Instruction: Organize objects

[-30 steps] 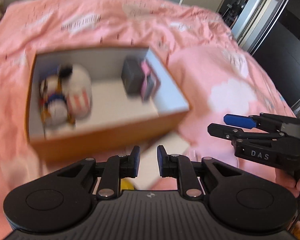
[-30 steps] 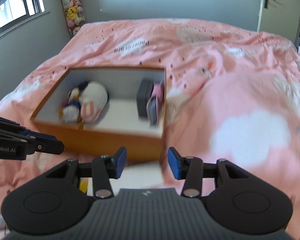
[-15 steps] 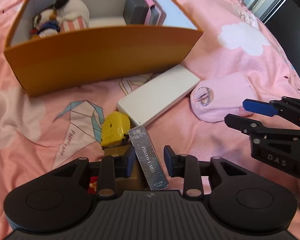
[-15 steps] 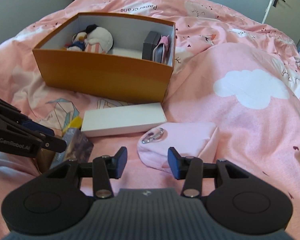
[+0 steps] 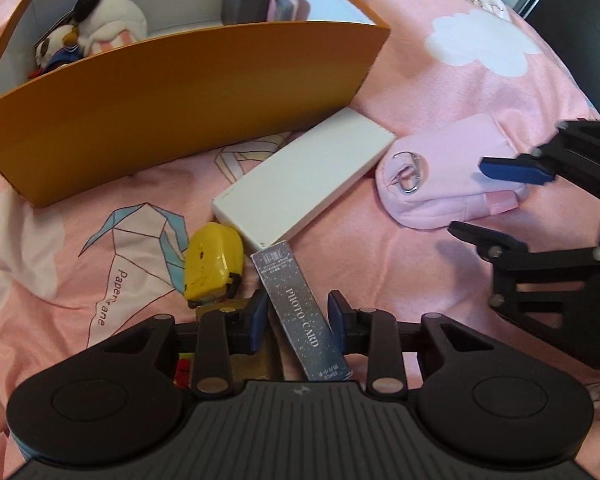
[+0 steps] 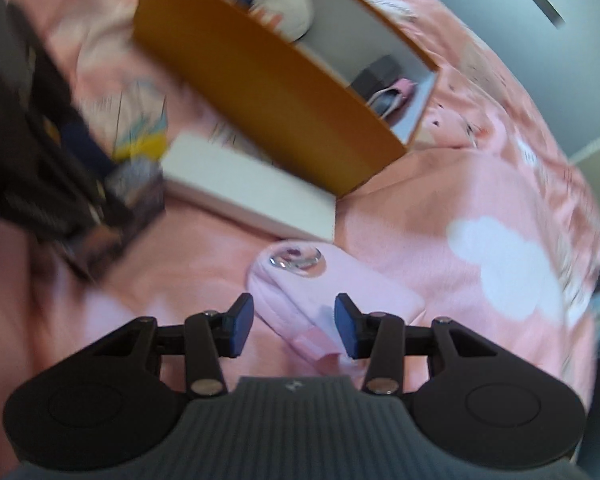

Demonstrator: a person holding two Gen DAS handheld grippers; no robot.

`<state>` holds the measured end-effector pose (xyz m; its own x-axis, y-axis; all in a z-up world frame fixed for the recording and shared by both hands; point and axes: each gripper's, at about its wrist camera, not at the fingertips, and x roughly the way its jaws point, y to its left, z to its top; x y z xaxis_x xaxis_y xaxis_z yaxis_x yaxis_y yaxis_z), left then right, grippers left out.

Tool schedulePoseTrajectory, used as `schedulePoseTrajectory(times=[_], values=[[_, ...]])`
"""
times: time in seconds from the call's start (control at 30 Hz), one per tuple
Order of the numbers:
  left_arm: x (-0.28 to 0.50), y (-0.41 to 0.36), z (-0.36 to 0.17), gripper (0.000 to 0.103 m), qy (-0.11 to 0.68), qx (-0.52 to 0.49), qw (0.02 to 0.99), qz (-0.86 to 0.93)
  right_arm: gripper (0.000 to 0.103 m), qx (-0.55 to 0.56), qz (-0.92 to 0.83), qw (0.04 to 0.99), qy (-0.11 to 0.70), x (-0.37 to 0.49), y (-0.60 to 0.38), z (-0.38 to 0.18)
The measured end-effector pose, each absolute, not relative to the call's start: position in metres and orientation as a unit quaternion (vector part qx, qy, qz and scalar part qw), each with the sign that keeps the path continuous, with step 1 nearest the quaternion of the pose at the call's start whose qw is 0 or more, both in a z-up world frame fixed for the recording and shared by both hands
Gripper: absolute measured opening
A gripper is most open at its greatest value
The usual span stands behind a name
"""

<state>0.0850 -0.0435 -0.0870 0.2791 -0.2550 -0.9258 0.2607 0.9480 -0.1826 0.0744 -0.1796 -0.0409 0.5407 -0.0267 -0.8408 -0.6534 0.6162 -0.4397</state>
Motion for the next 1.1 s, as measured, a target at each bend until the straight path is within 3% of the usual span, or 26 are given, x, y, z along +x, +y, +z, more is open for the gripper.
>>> schedulePoseTrajectory(times=[0.3, 0.47, 0.73, 1.1], values=[[0.096, -0.042, -0.105, 0.037, 0.608, -0.023, 0.779, -0.155, 0.05, -0.534, 0.227, 0.697, 0.421, 0.07, -0.168, -0.071], [0.096, -0.038, -0.104, 0.035, 0.607, -0.03, 0.779, -0.154, 0.048, -0.515, 0.221, 0.709, 0.428, 0.078, -0.172, -0.07], [0.087, -0.032, -0.087, 0.025, 0.589, -0.029, 0.795, -0.143, 0.03, -0.489, 0.223, 0.735, 0.413, 0.076, -0.173, -0.055], [0.079, -0.023, -0.057, 0.025, 0.551, -0.053, 0.819, -0.149, 0.025, -0.307, 0.249, 0.808, 0.436, 0.094, -0.172, 0.006]])
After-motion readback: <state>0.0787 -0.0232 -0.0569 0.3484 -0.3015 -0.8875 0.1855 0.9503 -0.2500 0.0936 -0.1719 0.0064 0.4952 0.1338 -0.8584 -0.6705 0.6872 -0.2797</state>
